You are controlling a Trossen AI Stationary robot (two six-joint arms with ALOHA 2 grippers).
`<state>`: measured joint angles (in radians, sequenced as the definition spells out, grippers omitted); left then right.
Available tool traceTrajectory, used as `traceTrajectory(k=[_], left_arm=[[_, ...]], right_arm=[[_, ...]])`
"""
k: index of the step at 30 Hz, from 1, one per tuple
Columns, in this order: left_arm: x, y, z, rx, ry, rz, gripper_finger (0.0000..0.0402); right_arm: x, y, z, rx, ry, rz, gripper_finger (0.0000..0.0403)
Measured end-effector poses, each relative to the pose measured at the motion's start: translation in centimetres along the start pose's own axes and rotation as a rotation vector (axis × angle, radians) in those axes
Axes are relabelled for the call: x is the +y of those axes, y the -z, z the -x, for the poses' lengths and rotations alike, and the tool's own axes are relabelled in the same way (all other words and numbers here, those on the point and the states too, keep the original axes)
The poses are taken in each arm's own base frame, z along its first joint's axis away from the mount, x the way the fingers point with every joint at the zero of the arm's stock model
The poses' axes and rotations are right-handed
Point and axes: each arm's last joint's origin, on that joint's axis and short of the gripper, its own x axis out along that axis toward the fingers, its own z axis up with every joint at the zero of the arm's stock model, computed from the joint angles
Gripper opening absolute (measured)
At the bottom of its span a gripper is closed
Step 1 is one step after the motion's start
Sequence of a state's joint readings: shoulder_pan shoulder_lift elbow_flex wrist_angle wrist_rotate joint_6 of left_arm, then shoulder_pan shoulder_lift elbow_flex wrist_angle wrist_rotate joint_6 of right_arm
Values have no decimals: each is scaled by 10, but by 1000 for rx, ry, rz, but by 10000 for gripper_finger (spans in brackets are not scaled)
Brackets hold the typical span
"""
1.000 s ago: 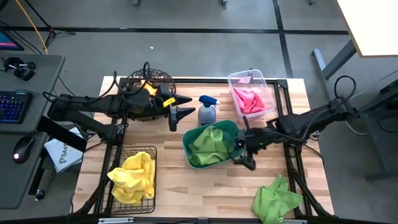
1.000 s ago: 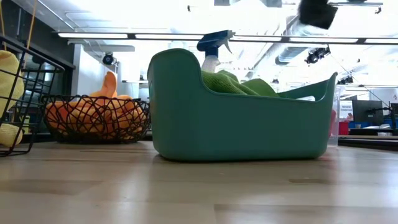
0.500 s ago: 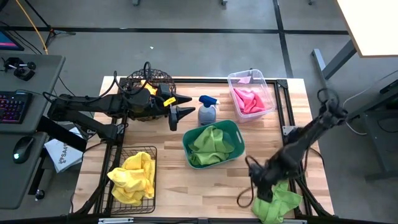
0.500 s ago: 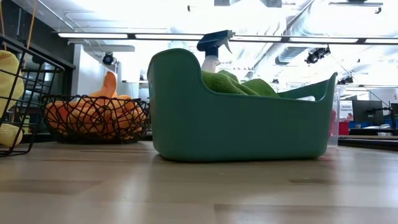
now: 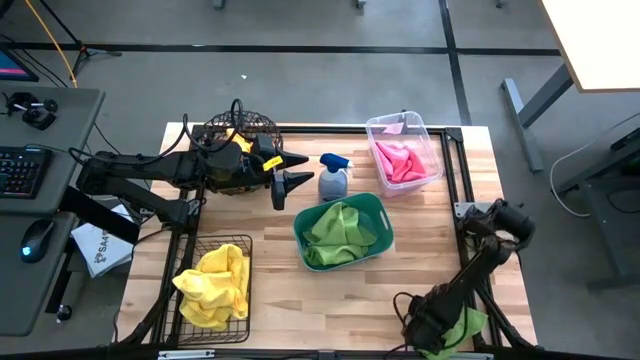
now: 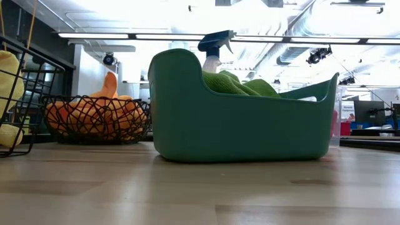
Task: Sort microfiber towel by color & place in baskets
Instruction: Put the green towel into the green bin
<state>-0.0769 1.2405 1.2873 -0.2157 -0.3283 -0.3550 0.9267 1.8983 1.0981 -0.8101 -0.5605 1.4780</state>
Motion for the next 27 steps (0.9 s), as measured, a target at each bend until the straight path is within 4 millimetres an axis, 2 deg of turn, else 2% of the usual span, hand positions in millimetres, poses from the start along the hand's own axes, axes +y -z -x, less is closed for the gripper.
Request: traceTrajectory(k=[4, 7, 10, 14, 15, 16, 18, 24, 27], left_arm=[[0, 0, 0, -1, 0, 0, 218], [0, 0, 0, -1, 0, 0, 218], [0, 0, 0, -1, 0, 1, 218], [0, 0, 0, -2, 1, 2, 218], [0, 0, 0, -2, 1, 2, 218], [0, 0, 0, -2, 1, 2, 218], [0, 0, 0, -3, 1, 2, 218], [0, -1, 0, -6, 2, 3, 218], [0, -1, 0, -5, 2, 3, 218]], right_arm=[[2, -2, -12, 17, 36, -5, 327], [2, -2, -13, -13, 42, 31, 300], [2, -3, -11, -43, 40, 74, 223], [-4, -2, 2, -152, 52, 91, 54], [-6, -2, 8, -199, 54, 96, 30], [-10, -1, 15, -258, 58, 94, 22], [-20, 0, 33, -358, 71, 66, 26], [-59, 18, 109, -701, -66, 23, 9], [-80, 30, 148, -923, -214, 40, 7]])
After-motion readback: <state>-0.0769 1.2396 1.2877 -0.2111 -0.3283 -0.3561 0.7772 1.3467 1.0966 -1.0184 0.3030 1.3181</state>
